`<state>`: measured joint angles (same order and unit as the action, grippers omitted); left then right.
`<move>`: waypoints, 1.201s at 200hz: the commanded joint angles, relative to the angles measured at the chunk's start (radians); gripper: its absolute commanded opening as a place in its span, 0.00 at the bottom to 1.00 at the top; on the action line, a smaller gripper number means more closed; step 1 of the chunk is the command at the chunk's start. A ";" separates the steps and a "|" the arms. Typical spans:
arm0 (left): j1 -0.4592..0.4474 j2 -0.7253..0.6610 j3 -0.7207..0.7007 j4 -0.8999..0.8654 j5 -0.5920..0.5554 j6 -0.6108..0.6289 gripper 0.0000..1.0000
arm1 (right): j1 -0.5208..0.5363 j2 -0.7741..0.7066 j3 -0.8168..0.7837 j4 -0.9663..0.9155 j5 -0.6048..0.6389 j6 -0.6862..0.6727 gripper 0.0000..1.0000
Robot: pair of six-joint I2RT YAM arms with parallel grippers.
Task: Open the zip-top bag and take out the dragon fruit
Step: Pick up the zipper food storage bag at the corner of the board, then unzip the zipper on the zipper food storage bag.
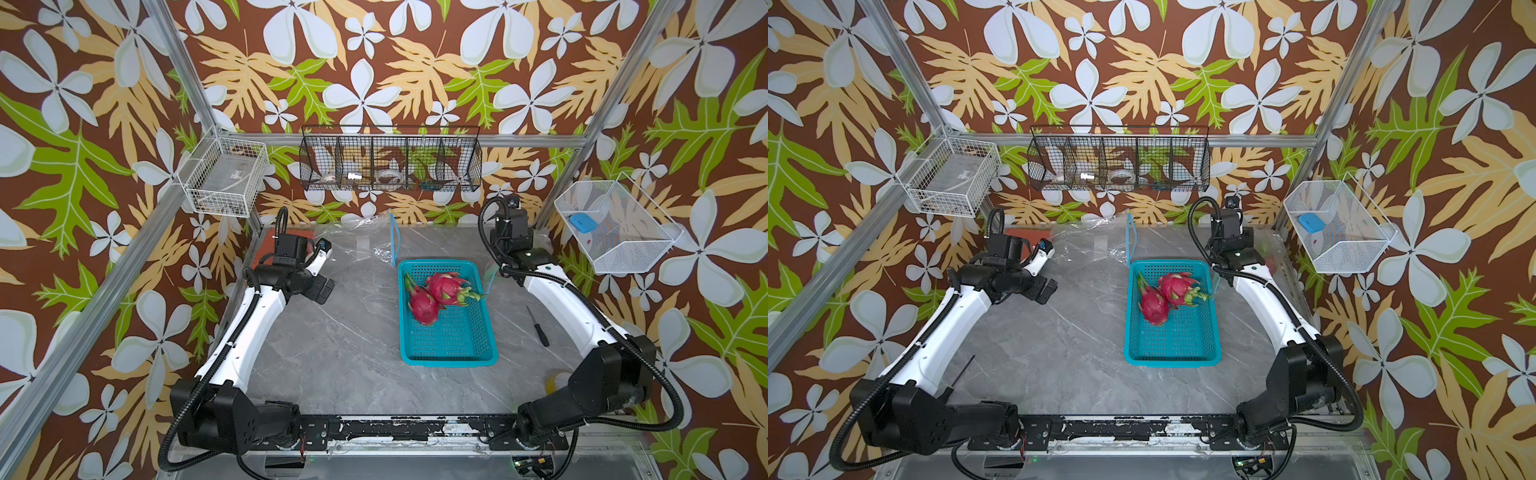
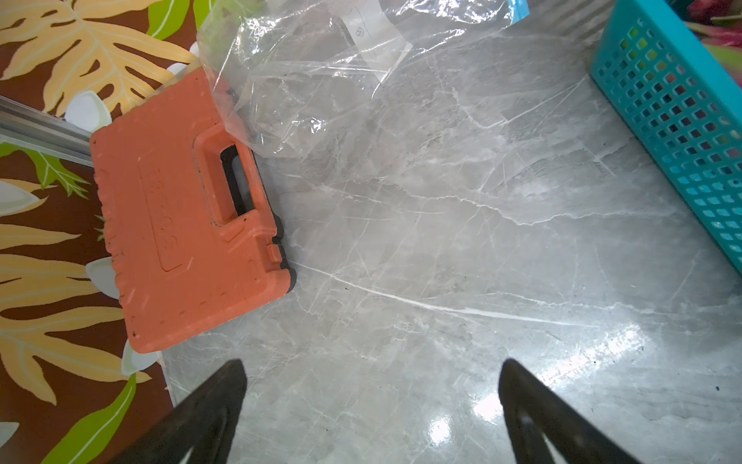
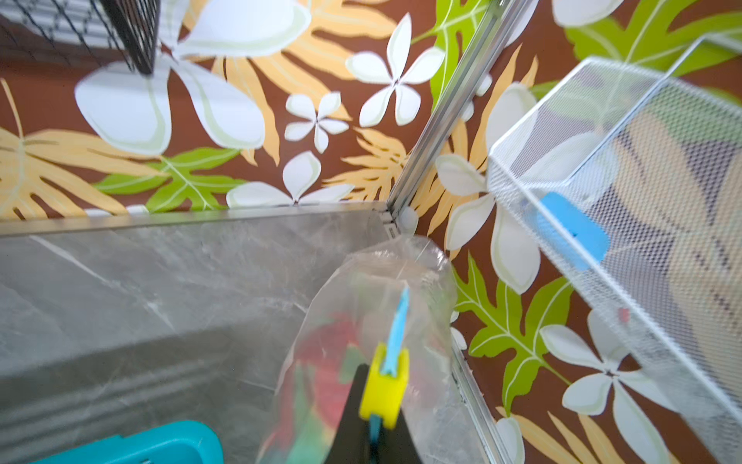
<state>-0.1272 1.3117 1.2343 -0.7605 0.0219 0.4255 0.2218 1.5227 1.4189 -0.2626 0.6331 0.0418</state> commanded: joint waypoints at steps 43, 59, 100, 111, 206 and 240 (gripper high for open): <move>0.071 -0.056 -0.045 0.039 0.018 0.032 0.98 | 0.021 0.019 0.295 0.035 -0.063 -0.088 0.00; 0.096 -0.070 -0.064 0.039 0.028 0.037 0.97 | 0.050 0.035 0.376 0.019 -0.113 -0.104 0.00; 0.184 -0.112 -0.121 0.051 0.083 0.057 0.97 | 0.213 0.108 0.598 -0.075 -0.279 -0.167 0.00; 0.216 -0.127 -0.135 0.054 0.111 0.066 0.98 | 0.265 0.143 0.662 -0.124 -0.326 -0.184 0.00; 0.409 -0.170 -0.245 0.051 0.187 0.213 1.00 | 0.645 0.414 0.895 -0.290 -0.584 -0.308 0.00; 0.408 -0.212 -0.268 0.043 0.268 0.264 0.99 | 0.659 0.443 0.798 -0.294 -0.744 -0.309 0.00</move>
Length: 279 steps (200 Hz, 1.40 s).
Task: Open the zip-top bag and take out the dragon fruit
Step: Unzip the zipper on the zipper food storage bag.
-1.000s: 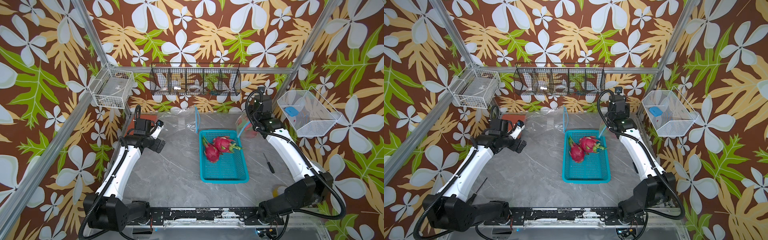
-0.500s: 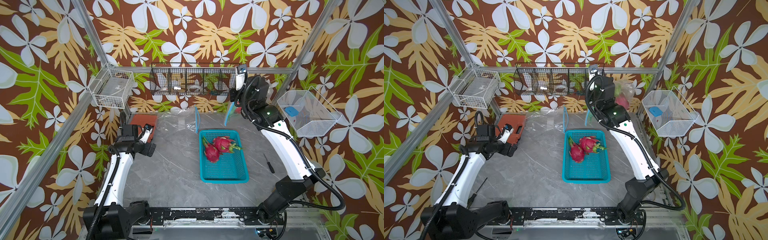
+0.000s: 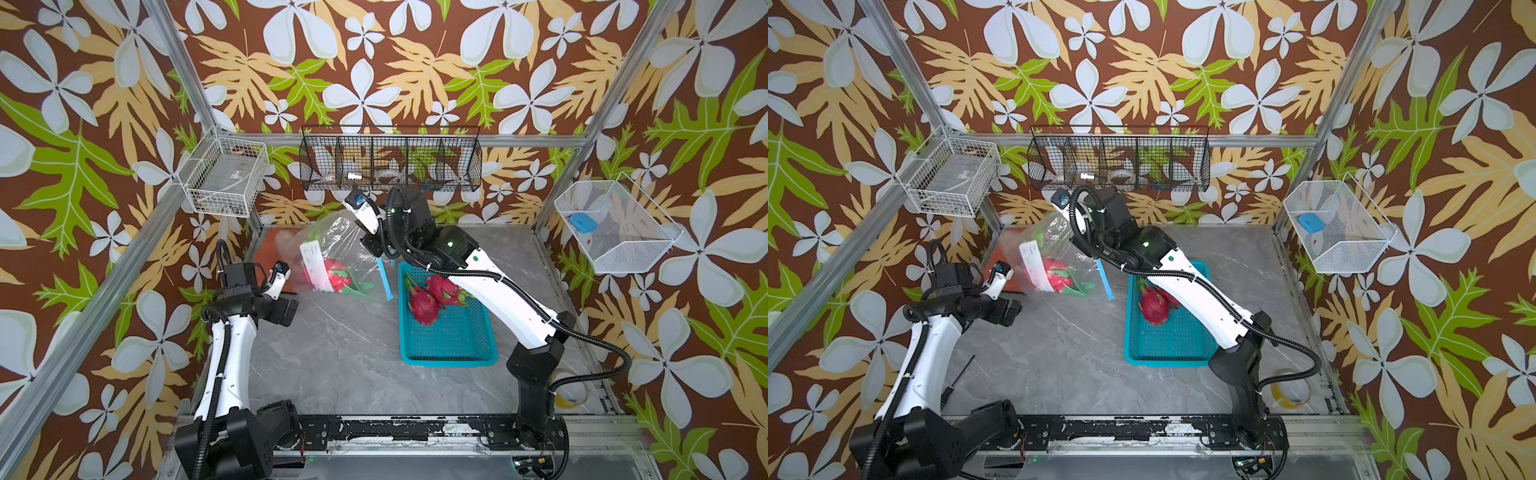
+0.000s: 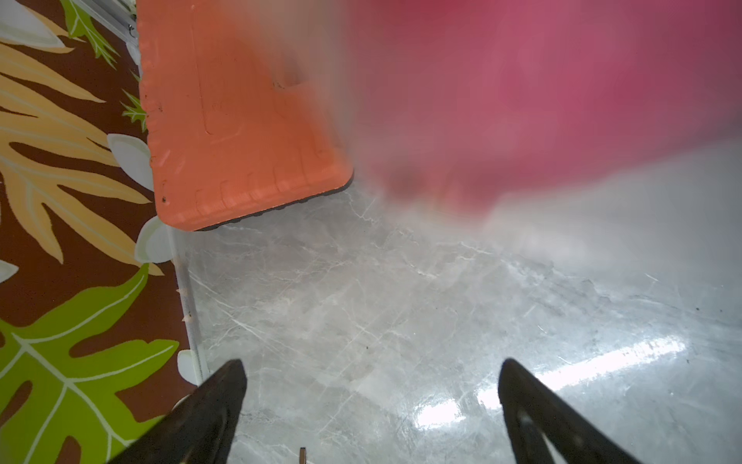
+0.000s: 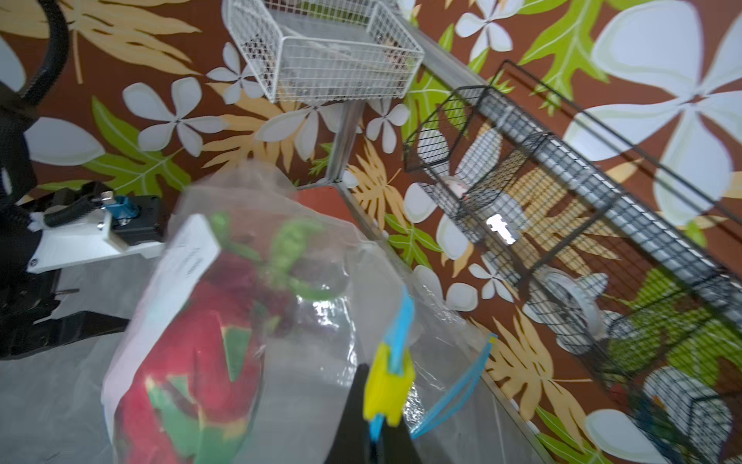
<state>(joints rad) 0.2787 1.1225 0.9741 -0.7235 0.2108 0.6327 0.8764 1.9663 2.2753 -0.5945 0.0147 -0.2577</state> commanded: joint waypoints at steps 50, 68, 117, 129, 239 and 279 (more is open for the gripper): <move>0.000 -0.065 0.049 -0.121 0.367 0.170 0.97 | 0.045 -0.038 -0.255 0.109 -0.184 -0.111 0.00; -0.006 -0.066 0.096 -0.162 0.464 0.200 0.96 | 0.058 -0.043 -0.280 0.106 -0.195 -0.154 0.00; -0.066 -0.064 0.239 -0.218 0.600 0.265 0.97 | 0.078 -0.068 -0.306 0.124 -0.236 -0.192 0.00; -0.080 -0.060 0.260 -0.239 0.617 0.302 0.95 | 0.083 -0.077 -0.313 0.131 -0.247 -0.193 0.00; -0.223 0.013 0.385 -0.358 0.717 0.508 0.65 | 0.088 -0.226 -0.504 0.249 -0.394 -0.250 0.00; -0.248 0.039 0.417 -0.350 0.695 0.500 0.47 | 0.088 -0.259 -0.541 0.253 -0.403 -0.279 0.00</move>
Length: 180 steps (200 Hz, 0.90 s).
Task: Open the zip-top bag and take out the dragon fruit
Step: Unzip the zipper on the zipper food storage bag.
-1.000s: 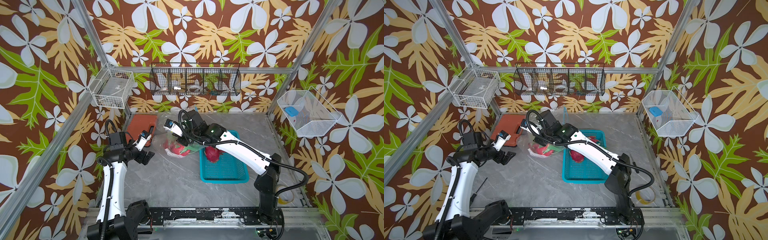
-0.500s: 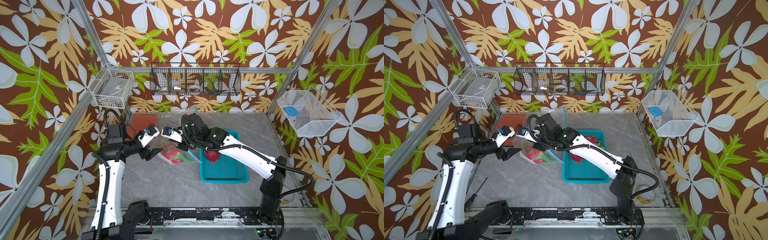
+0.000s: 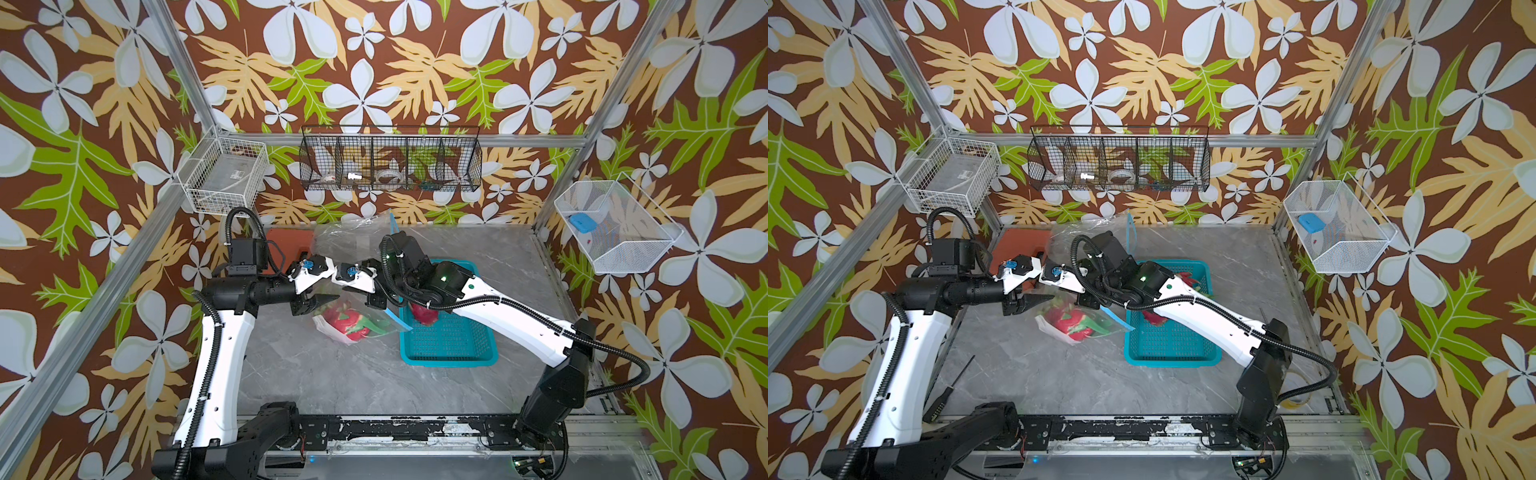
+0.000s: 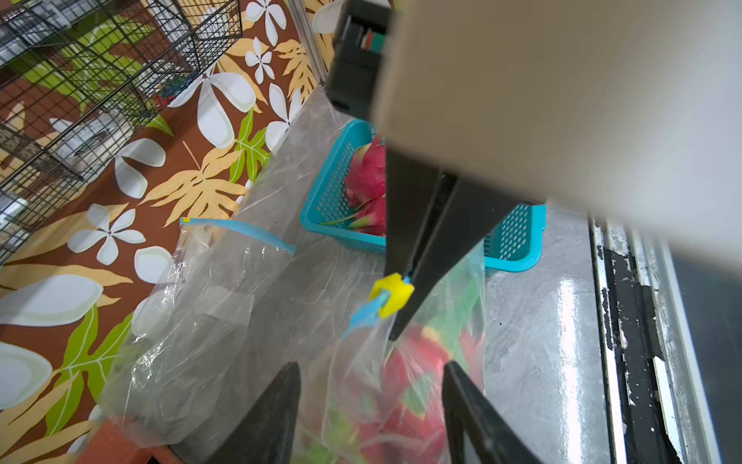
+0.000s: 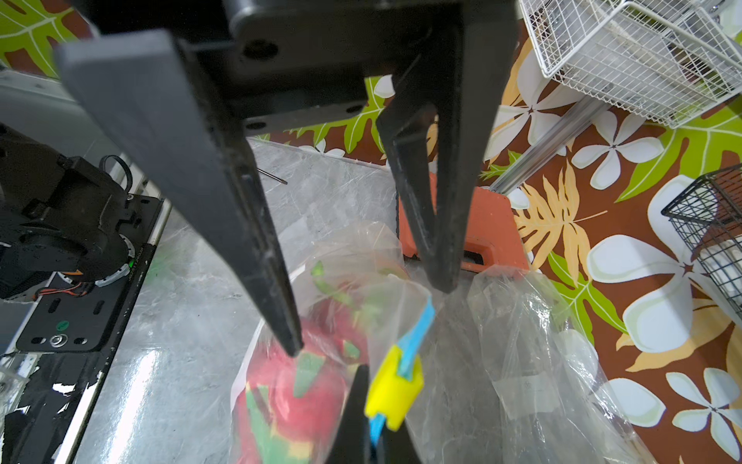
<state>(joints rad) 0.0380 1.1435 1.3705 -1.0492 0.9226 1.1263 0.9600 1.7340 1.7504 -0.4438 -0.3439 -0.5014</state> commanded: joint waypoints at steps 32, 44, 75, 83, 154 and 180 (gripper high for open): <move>-0.030 0.036 0.038 -0.038 -0.017 0.000 0.35 | 0.004 -0.045 -0.043 0.117 -0.040 -0.045 0.00; -0.046 0.042 0.039 -0.038 -0.019 -0.014 0.32 | 0.005 -0.046 -0.042 0.123 -0.037 -0.046 0.00; -0.066 0.047 0.045 -0.038 -0.021 -0.041 0.08 | 0.005 -0.065 -0.080 0.192 -0.030 -0.018 0.04; -0.066 0.047 0.049 -0.036 -0.033 -0.044 0.00 | 0.002 -0.076 -0.099 0.218 -0.028 -0.002 0.07; -0.066 0.026 0.062 0.006 -0.070 -0.076 0.00 | -0.075 -0.167 -0.287 0.487 -0.223 0.238 0.39; -0.066 0.019 0.052 0.017 -0.069 -0.086 0.00 | -0.079 -0.144 -0.277 0.482 -0.234 0.258 0.37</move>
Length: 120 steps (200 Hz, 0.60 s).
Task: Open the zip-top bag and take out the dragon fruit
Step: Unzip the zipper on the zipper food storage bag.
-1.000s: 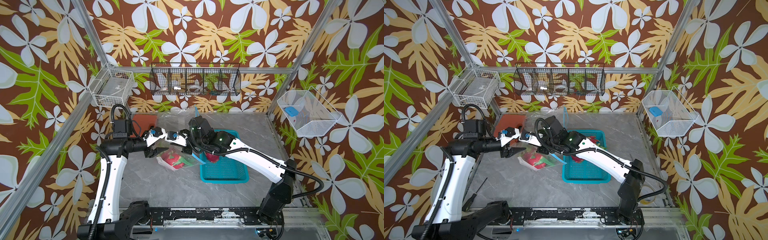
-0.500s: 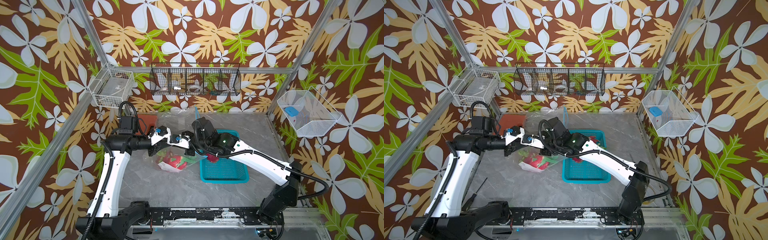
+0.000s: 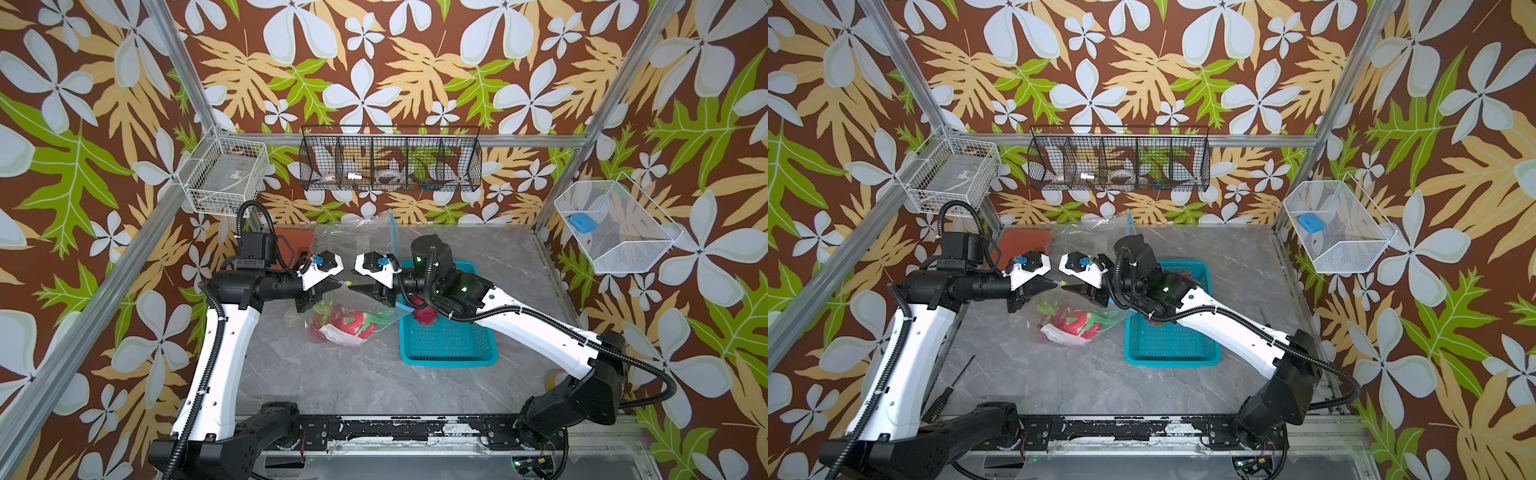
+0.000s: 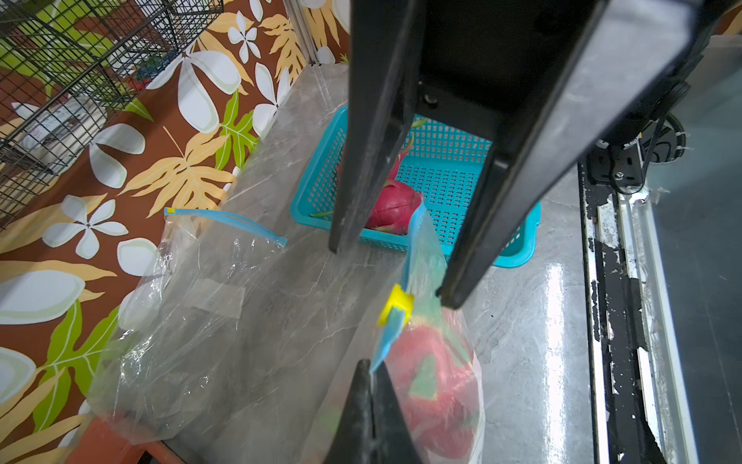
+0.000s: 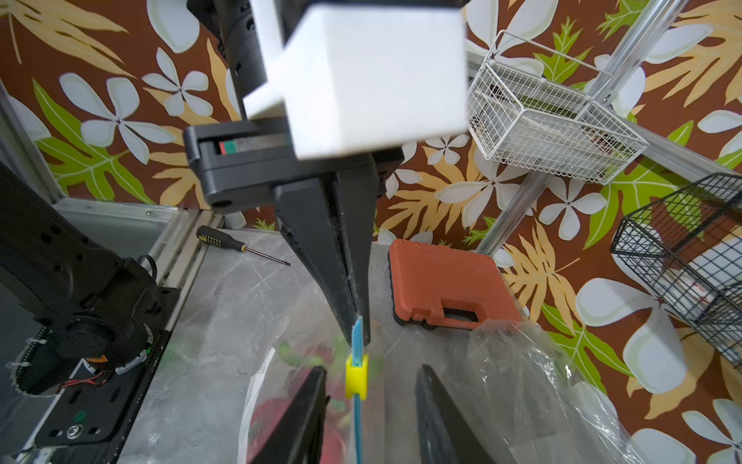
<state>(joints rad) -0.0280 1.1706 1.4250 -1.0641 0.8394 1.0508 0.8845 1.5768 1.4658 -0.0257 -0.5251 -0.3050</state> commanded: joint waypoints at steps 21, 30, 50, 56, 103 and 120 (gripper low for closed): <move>0.000 -0.013 -0.007 0.039 0.007 -0.014 0.00 | -0.010 0.037 0.016 0.059 -0.091 0.087 0.37; 0.000 -0.014 -0.009 0.042 0.003 -0.018 0.00 | -0.010 0.045 0.013 0.059 -0.101 0.093 0.37; 0.000 -0.016 -0.011 0.043 -0.001 -0.017 0.00 | -0.017 0.062 0.014 0.062 -0.108 0.107 0.37; 0.000 -0.016 -0.012 0.043 -0.002 -0.018 0.00 | -0.023 0.065 0.010 0.072 -0.113 0.118 0.37; 0.000 -0.019 -0.039 0.044 -0.031 0.000 0.00 | -0.074 0.103 -0.001 0.102 -0.162 0.189 0.00; 0.000 -0.020 -0.049 0.055 -0.044 -0.001 0.00 | -0.084 0.105 -0.020 0.108 -0.162 0.215 0.00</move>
<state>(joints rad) -0.0284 1.1557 1.3849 -1.0306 0.8120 1.0424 0.8131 1.6787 1.4597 0.0437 -0.6624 -0.1558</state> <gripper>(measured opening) 0.049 0.089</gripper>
